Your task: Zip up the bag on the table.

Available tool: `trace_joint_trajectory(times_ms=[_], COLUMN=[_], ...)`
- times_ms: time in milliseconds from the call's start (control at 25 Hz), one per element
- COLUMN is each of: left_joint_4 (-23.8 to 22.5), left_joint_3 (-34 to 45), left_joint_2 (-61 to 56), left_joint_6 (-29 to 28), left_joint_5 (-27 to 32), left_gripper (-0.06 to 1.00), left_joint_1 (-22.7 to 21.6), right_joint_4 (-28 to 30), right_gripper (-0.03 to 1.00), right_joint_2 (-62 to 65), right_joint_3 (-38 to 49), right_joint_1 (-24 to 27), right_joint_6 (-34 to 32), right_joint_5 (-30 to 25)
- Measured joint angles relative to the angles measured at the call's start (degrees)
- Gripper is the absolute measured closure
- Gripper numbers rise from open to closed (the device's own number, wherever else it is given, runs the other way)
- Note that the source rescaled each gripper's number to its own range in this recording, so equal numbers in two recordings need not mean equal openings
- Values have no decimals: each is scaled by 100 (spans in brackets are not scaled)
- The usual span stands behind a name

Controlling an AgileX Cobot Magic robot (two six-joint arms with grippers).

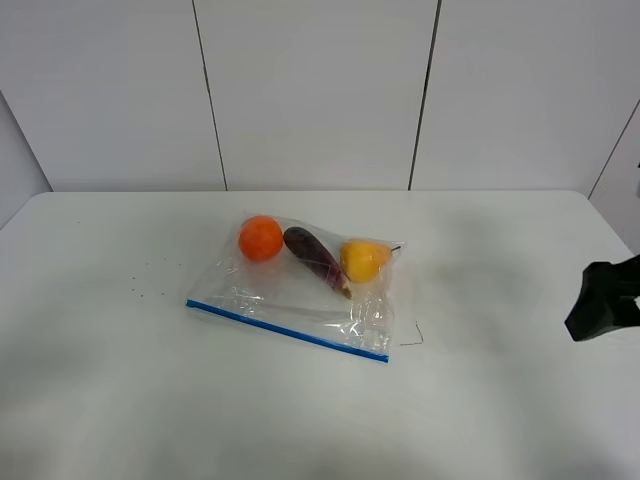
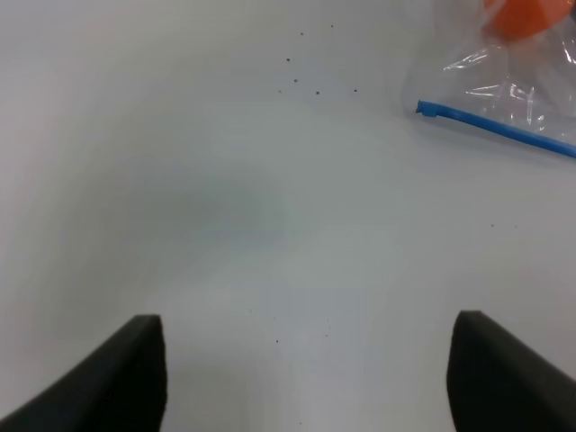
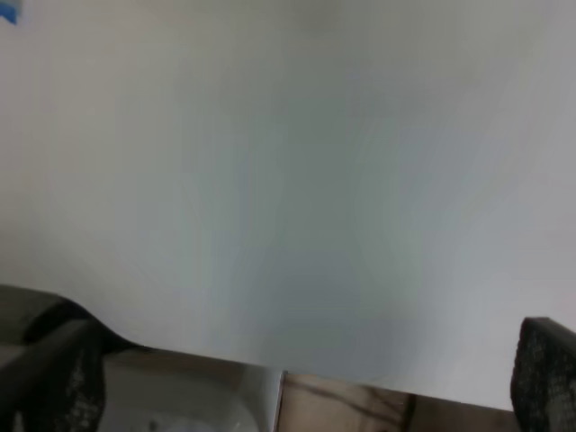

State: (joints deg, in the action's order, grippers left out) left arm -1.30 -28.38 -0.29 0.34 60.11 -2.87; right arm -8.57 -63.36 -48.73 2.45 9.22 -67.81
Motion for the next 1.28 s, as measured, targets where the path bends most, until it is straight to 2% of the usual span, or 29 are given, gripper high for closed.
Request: trace_joint_trajectory(times_ms=[240,440,680,960,1280], left_joint_4=[0,0,0,0,0], left_joint_3=[0,0,0,0,0], left_joint_2=[0,0,0,0,0], left_joint_6=[0,0,0,0,0], left_joint_5=[0,0,0,0,0], left_gripper=[-2,-2,-2,-2,-2], left_joint_1=[0,0,0,0,0], right_joint_4=[13,26,56,63,86], right_gripper=[-3,-3,-3,-3,-3], right_joint_2=[1911,3552,5049,6197,6311], right_joint_3=[1115,1923,2000,2008,2015], right_joint_1=[0,0,0,0,-5], right_joint_6=[-49,-111,-159,-221,-243], right_joint_5=[700,844,872,872,876])
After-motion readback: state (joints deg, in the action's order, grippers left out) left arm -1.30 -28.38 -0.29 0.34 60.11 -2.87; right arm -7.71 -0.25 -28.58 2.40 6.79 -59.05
